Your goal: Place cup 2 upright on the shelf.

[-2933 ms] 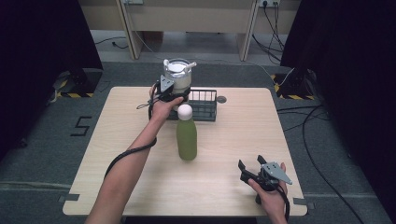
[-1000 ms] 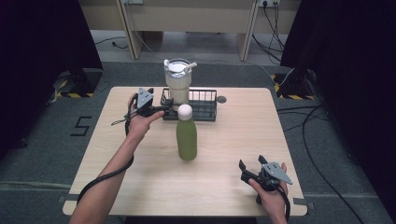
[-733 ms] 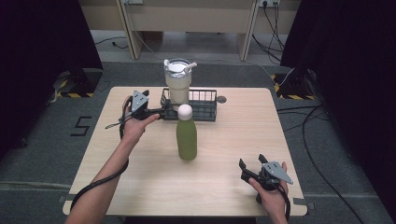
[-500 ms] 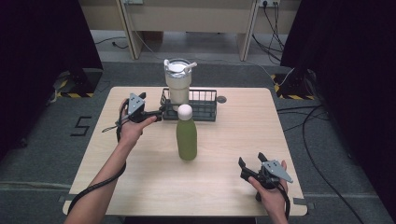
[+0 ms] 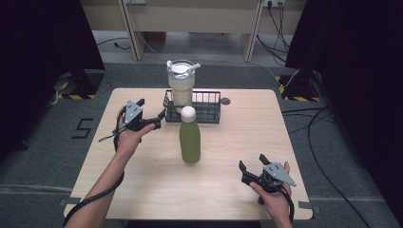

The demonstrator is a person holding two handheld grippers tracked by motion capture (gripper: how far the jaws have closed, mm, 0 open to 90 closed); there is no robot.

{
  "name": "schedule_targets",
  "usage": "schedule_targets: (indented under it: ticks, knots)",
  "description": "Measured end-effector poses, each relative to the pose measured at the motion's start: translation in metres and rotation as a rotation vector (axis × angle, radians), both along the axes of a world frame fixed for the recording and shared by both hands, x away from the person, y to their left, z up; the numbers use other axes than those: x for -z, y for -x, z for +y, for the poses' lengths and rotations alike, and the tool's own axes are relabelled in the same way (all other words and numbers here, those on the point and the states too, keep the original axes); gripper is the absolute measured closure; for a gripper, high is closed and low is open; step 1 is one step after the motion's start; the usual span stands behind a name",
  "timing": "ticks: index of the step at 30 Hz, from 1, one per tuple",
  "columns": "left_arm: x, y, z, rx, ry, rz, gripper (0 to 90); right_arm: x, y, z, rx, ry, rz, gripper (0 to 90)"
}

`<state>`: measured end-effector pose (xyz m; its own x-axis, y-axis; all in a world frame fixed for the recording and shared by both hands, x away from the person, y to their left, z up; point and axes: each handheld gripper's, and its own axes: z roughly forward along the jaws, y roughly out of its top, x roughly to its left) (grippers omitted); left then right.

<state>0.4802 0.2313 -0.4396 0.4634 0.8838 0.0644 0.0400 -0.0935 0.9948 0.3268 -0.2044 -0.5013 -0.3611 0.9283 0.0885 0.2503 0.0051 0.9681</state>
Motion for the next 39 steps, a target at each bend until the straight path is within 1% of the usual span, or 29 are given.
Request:
schedule_targets:
  ticks: [6,12,13,15,16,27,34,39]
  knots:
    - [0.001,0.009,0.008,-0.009,-0.002,-0.004,4.9,-0.006,0.001,0.009,-0.028,0.000,-0.018,15.3]
    - [0.005,0.017,0.014,-0.015,-0.008,0.002,4.9,-0.014,0.001,0.024,-0.070,-0.002,-0.033,15.2]
    - [0.006,0.019,0.016,-0.016,-0.009,0.003,4.9,-0.018,-0.001,0.029,-0.084,0.005,-0.047,15.2]
    - [0.007,0.021,0.018,-0.018,-0.008,0.003,4.9,-0.019,-0.002,0.031,-0.086,0.007,-0.053,15.2]
    - [0.007,0.022,0.019,-0.020,-0.009,0.004,5.0,-0.022,-0.004,0.036,-0.097,0.001,-0.058,15.2]
    - [0.010,0.033,0.025,-0.028,-0.010,0.006,5.2,-0.036,-0.013,0.057,-0.138,-0.005,-0.087,15.1]
    - [0.015,0.040,0.029,-0.029,-0.012,0.014,5.4,-0.040,-0.019,0.070,-0.168,-0.008,-0.096,15.2]
    - [0.019,0.047,0.032,-0.029,-0.011,0.017,5.4,-0.041,-0.021,0.076,-0.181,-0.006,-0.102,15.2]
